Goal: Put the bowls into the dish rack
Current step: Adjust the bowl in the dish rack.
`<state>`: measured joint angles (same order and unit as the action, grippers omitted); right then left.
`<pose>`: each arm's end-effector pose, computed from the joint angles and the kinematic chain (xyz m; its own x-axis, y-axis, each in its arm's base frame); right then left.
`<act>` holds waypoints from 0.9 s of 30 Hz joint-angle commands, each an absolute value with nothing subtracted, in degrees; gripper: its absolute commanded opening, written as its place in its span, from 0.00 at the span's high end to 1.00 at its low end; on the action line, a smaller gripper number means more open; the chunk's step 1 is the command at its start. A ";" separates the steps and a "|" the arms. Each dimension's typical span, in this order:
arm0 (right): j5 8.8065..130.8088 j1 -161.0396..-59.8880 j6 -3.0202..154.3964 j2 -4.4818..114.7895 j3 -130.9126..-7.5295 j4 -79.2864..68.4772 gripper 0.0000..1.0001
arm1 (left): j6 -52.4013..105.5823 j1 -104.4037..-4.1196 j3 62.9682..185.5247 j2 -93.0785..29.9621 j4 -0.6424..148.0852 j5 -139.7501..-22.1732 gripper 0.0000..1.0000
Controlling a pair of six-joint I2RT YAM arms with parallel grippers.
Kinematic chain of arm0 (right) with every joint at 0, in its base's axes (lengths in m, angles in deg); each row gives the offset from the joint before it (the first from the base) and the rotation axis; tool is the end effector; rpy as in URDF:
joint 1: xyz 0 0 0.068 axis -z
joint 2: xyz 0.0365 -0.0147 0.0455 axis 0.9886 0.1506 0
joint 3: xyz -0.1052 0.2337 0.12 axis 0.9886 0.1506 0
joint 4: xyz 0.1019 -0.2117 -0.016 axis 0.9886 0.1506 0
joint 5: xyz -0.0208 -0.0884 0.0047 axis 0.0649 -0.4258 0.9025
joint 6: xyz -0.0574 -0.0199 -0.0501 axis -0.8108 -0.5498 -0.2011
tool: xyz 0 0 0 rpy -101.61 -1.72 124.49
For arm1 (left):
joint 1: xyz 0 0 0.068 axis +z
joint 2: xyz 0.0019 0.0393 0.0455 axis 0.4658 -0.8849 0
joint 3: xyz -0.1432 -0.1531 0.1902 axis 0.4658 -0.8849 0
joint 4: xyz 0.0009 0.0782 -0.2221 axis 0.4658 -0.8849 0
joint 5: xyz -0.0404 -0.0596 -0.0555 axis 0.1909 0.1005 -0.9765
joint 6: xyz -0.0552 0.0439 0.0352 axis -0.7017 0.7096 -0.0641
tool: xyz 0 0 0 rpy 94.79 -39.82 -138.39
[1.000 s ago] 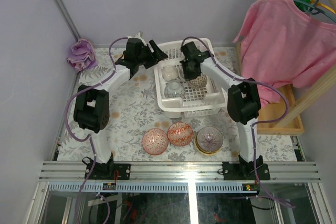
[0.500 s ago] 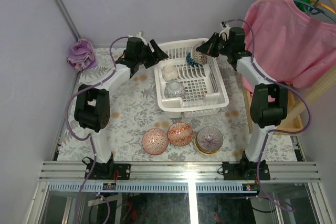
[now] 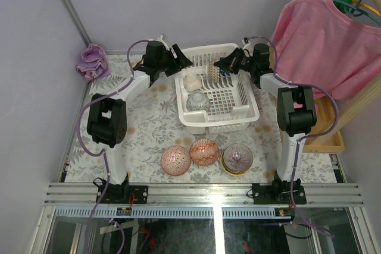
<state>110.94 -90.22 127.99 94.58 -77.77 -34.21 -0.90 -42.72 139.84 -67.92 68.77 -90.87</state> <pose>0.4734 0.1254 0.2531 -0.7903 0.4489 -0.4171 -0.3102 0.2939 0.9041 0.4465 -0.1412 0.2725 -0.6628 -0.4428 -0.6039 0.1241 0.7304 -0.6717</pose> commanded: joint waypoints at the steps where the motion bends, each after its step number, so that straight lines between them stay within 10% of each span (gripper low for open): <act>1: 114.11 -90.15 130.21 93.40 -78.06 -40.84 1.00 | 1.12 -43.07 140.73 -70.32 62.78 -89.55 0.30; 27: 107.23 -87.86 110.47 97.53 -86.07 -6.56 0.93 | 1.75 -51.41 153.67 -75.26 55.89 -87.63 0.30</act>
